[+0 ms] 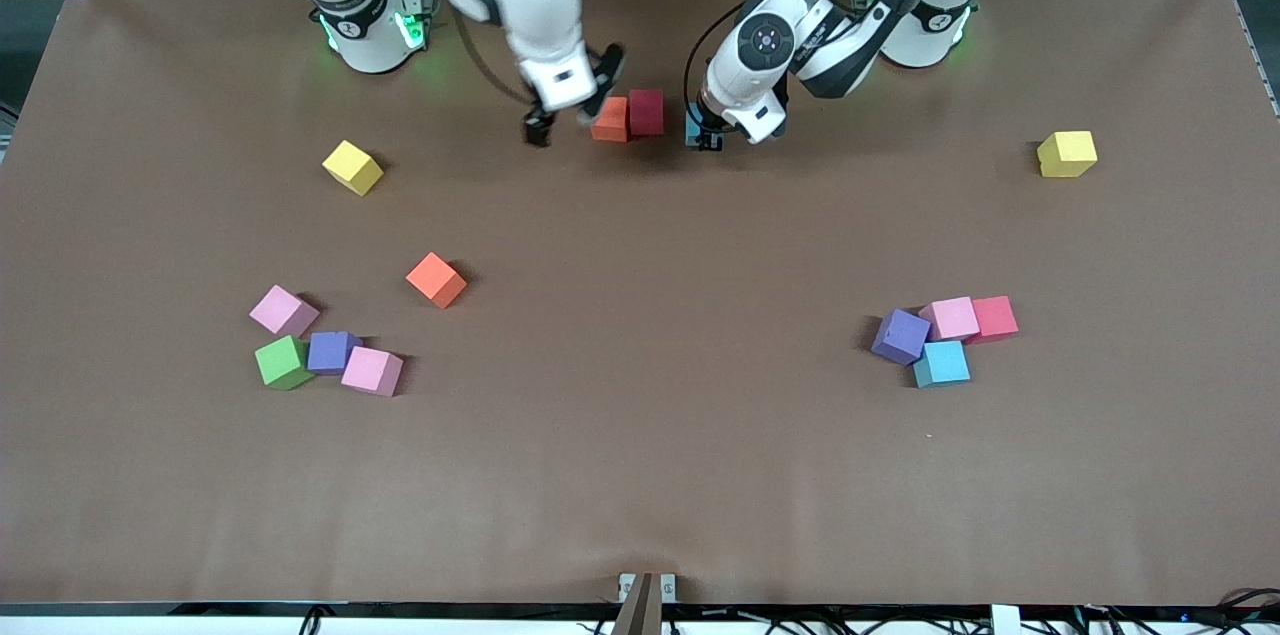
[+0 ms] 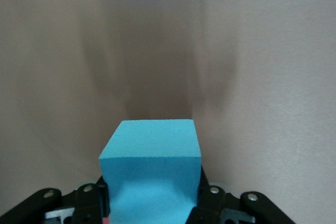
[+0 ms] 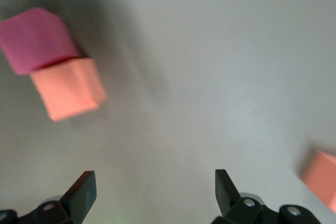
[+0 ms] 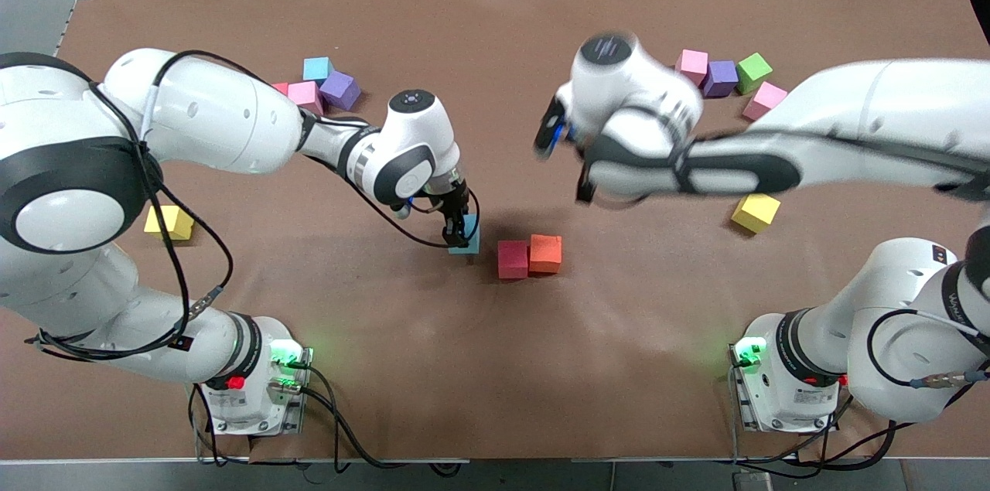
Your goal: Form number 2 with 11 blocks
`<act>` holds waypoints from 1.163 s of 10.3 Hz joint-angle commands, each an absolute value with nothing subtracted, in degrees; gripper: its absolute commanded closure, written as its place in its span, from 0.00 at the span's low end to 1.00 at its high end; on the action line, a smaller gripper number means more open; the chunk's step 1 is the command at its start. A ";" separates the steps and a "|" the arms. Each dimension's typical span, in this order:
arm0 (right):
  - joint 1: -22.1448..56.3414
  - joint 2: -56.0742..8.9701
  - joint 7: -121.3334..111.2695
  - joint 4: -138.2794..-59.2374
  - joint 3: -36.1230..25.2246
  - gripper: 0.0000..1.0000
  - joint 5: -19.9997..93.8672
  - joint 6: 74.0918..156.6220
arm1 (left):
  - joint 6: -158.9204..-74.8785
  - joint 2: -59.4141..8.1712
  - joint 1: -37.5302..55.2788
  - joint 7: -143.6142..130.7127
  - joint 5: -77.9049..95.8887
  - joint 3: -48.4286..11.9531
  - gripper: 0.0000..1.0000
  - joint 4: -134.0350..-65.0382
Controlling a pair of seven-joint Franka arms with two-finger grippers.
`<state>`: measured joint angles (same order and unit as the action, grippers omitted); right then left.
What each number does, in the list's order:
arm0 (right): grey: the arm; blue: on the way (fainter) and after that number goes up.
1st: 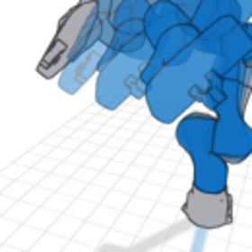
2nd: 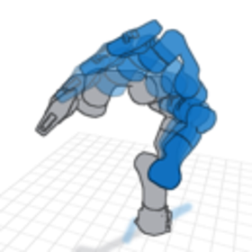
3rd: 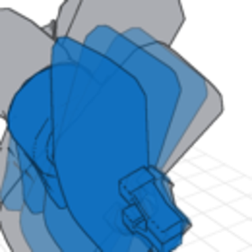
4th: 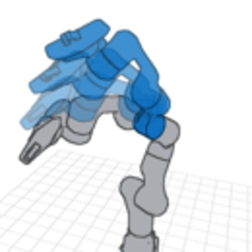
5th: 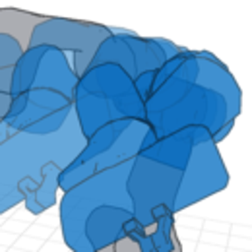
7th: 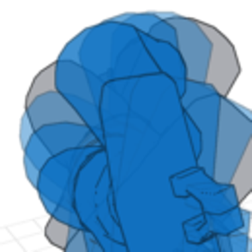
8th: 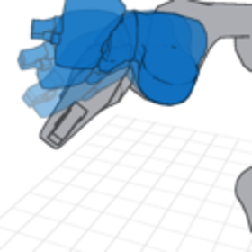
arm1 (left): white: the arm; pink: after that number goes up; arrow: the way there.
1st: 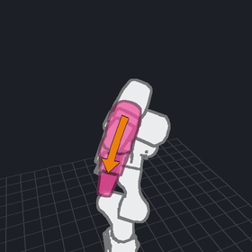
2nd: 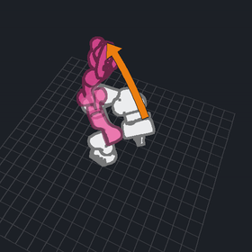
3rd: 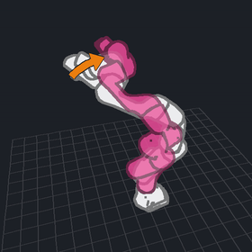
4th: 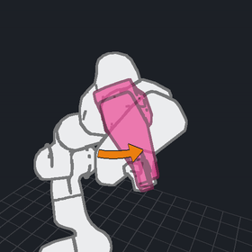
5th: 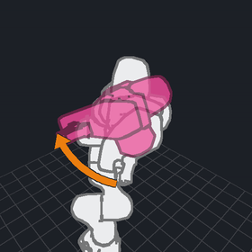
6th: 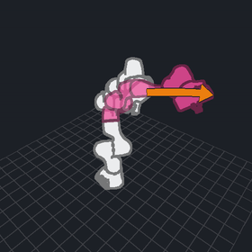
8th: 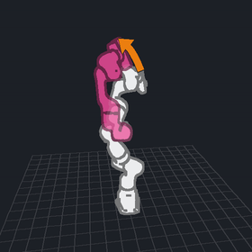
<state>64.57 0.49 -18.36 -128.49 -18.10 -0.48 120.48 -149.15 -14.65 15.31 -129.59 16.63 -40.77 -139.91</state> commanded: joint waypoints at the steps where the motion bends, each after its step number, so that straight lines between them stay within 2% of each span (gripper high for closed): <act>1: 60.50 -1.91 -20.65 -115.99 -28.08 0.00 -1.58 108.50 | -155.89 -12.74 14.50 -131.22 20.29 -44.11 0.57 -144.30; 4: 46.99 -2.72 -20.92 -112.76 -29.45 0.00 -0.89 111.16 | -158.90 -13.01 14.50 -131.31 23.29 -46.49 0.57 -145.81; 6: 37.67 -5.86 -21.09 -111.02 -29.18 0.00 6.55 112.15 | -159.17 -13.80 14.68 -131.13 23.29 -46.49 0.54 -145.72; 7: 32.57 -8.24 -21.27 -110.31 -26.74 0.00 8.07 112.41 | -159.95 -14.32 14.76 -131.13 23.20 -46.58 0.54 -145.72; 9: 17.83 -12.29 -19.96 -109.42 -14.57 0.00 9.13 116.25 | -160.40 -14.85 14.85 -130.70 23.20 -46.58 0.53 -145.64; 10: 15.67 -14.13 -20.13 -109.51 -12.33 0.00 11.14 116.98 | -160.40 -15.03 14.85 -130.61 23.12 -46.50 0.52 -145.55; 12: 20.01 -15.99 -20.04 -110.21 -11.17 0.00 12.21 118.29 | -160.49 -15.29 14.85 -130.52 22.85 -46.49 0.51 -145.28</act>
